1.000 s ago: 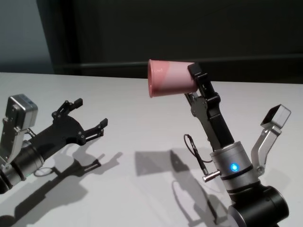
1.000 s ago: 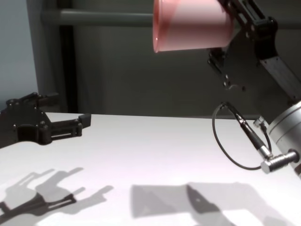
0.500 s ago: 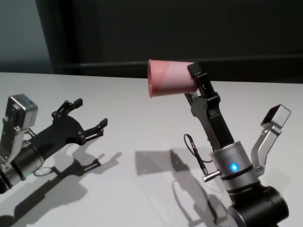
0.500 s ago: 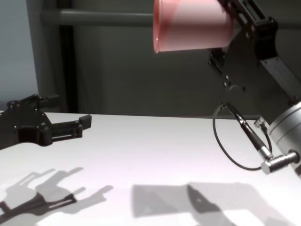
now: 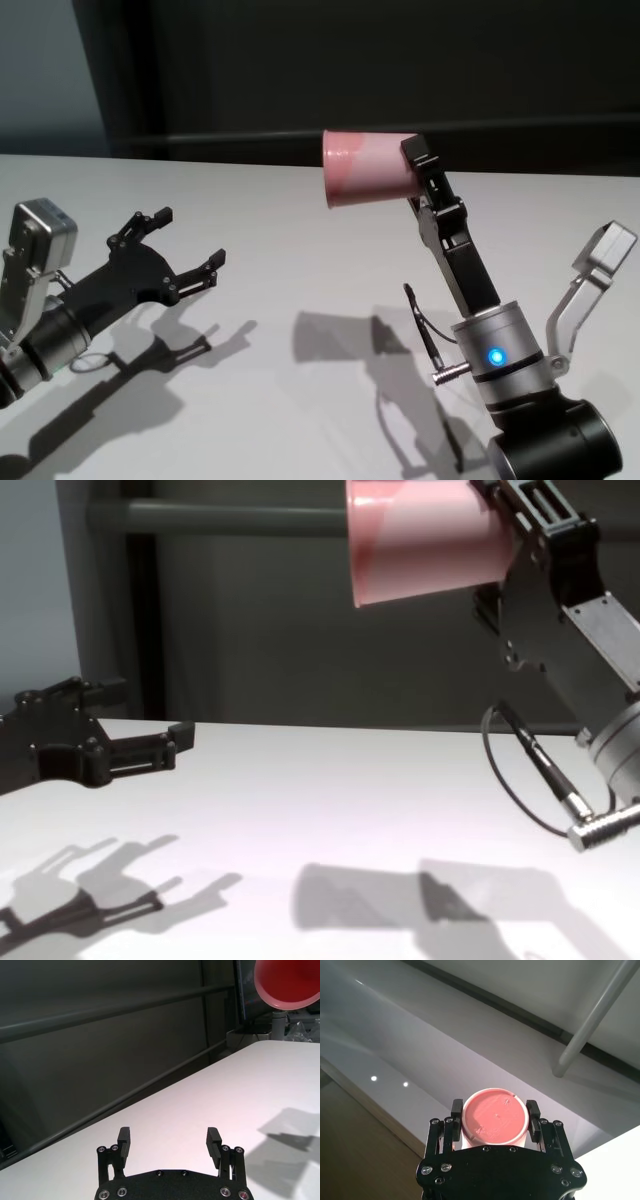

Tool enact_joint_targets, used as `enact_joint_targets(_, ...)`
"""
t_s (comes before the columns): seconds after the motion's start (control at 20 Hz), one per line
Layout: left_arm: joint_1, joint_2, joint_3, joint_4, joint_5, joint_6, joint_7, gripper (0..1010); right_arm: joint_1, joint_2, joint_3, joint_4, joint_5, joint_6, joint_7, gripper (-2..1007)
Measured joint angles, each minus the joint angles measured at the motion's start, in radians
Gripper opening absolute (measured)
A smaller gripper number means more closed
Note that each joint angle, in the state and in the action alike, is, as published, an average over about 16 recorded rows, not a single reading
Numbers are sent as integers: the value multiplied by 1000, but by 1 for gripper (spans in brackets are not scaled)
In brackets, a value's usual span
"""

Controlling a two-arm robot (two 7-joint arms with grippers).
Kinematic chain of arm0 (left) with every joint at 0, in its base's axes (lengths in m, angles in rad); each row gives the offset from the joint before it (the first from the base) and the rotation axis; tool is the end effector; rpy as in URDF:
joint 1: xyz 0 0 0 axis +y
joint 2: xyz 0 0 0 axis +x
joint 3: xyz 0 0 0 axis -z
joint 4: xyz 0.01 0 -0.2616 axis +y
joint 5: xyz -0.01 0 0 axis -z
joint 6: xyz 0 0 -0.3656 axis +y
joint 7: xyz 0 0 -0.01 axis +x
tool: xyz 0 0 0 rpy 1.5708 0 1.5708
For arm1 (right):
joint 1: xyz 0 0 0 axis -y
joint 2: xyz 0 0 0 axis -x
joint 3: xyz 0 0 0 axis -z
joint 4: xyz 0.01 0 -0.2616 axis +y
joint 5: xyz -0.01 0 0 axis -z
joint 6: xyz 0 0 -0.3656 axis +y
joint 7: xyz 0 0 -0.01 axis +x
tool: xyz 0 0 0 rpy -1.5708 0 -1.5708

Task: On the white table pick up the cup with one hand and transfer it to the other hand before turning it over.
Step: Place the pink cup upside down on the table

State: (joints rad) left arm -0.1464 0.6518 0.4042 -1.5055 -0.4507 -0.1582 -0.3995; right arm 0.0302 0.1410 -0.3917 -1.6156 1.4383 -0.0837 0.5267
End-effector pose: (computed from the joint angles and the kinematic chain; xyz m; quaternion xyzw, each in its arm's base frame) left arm 0.3971 0.0592 -0.2705 0.0772 -0.0715 0.4140 0.9042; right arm 0.3648 0.1092 -0.2618 0.4809 0.3668 -0.2728 0.7482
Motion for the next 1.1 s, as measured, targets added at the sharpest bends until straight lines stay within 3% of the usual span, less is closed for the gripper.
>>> enact_joint_targets(0.35, -1, 1, 1, -1, 0, 0, 1, 1001, -28, 52, -9, -76, -130, -91, -123, 738)
enact_joint_targets(0.6, -1, 1, 1, -1, -1, 0, 1, 1001, -54, 90, -8, -136, -243, -127, -228, 738)
enact_joint_targets(0.85, -1, 1, 1, -2, -1, 0, 1, 1001, -75, 126, -5, -187, -374, -130, -342, 738)
enact_joint_targets(1.1, -1, 2, 1, -2, -1, 0, 1, 1001, -83, 159, -12, -225, -516, -98, -453, 738)
